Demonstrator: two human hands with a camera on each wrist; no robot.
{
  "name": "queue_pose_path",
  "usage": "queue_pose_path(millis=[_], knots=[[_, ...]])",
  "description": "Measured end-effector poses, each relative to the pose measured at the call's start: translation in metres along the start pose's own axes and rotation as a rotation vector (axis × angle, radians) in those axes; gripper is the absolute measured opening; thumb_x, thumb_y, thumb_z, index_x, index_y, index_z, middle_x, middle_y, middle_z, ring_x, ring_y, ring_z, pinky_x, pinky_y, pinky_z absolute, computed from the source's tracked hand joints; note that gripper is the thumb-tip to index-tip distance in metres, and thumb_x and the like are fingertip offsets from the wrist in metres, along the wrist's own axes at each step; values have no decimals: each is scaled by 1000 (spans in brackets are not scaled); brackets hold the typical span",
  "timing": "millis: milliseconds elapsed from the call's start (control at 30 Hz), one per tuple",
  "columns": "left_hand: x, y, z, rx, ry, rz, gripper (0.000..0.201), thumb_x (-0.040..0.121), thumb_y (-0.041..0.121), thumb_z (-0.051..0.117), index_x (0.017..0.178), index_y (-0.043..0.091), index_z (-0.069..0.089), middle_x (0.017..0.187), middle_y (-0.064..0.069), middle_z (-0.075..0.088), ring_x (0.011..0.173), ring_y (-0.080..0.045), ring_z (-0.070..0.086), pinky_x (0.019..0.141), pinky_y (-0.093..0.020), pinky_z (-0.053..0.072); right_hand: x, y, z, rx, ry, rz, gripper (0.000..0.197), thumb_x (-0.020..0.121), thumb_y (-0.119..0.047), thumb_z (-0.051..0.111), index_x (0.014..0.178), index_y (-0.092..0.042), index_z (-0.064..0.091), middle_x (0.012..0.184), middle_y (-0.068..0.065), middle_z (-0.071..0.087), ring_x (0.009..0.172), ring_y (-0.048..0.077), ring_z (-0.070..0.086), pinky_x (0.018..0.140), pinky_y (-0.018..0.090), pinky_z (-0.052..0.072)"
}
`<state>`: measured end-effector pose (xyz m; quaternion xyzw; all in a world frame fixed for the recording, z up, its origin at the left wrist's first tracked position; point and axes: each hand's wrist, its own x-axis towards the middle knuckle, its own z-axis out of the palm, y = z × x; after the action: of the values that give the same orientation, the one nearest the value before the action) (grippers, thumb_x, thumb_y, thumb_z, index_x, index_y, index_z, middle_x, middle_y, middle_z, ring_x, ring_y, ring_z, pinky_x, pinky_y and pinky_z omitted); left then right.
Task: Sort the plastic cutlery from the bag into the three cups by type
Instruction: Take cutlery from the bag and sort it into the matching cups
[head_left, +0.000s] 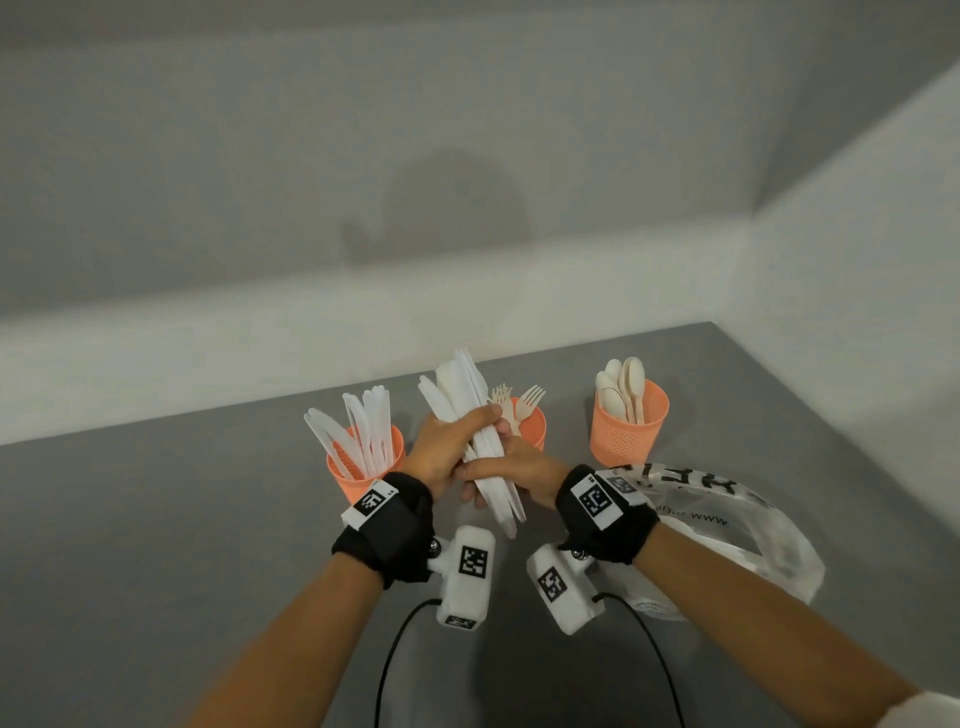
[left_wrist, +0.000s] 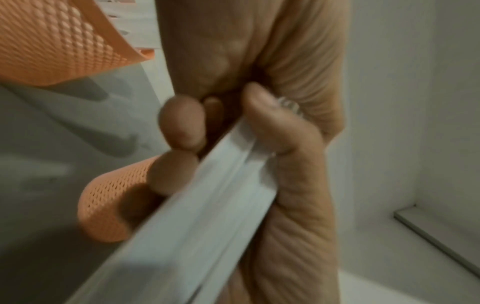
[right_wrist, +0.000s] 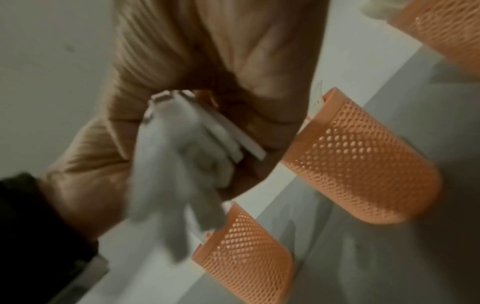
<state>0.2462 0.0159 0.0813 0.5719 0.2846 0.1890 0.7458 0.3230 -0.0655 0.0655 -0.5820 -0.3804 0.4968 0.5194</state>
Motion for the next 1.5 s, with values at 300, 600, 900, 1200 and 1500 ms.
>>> queue_pose_path(millis=[300,600,900,1200,1500], knots=[[-5,1,-12,-56,-127,-112,18,86,23,60,85,5,63,80,-8,64,70,-17,64,63,-23,56,-2,11,13,269,-98,135,11,74,-24,61,71,-14,62,58,3,65,54,16,59,48,21,47],[-4,2,-24,114,127,56,28,87,28,63,103,5,60,80,-8,60,61,-16,56,77,-40,53,13,11,20,520,180,77,7,92,-22,53,88,-17,56,49,-4,49,36,6,40,38,18,37],[1,0,-29,259,124,112,15,92,15,54,86,3,62,74,-6,63,68,-17,57,68,-24,50,1,20,20,469,174,85,13,93,-21,50,92,-13,60,63,-1,66,48,10,58,50,20,48],[-1,-1,-25,326,100,115,19,95,17,49,100,3,62,88,-11,67,83,-27,61,77,-34,50,-2,19,19,379,177,64,11,92,-17,51,98,-13,60,77,7,70,55,15,65,51,23,52],[-1,23,-53,-18,388,211,28,102,20,26,98,8,51,80,-9,64,63,-11,67,60,-25,51,7,23,22,500,246,68,15,92,-10,52,104,-2,52,77,11,67,61,21,70,53,29,57]])
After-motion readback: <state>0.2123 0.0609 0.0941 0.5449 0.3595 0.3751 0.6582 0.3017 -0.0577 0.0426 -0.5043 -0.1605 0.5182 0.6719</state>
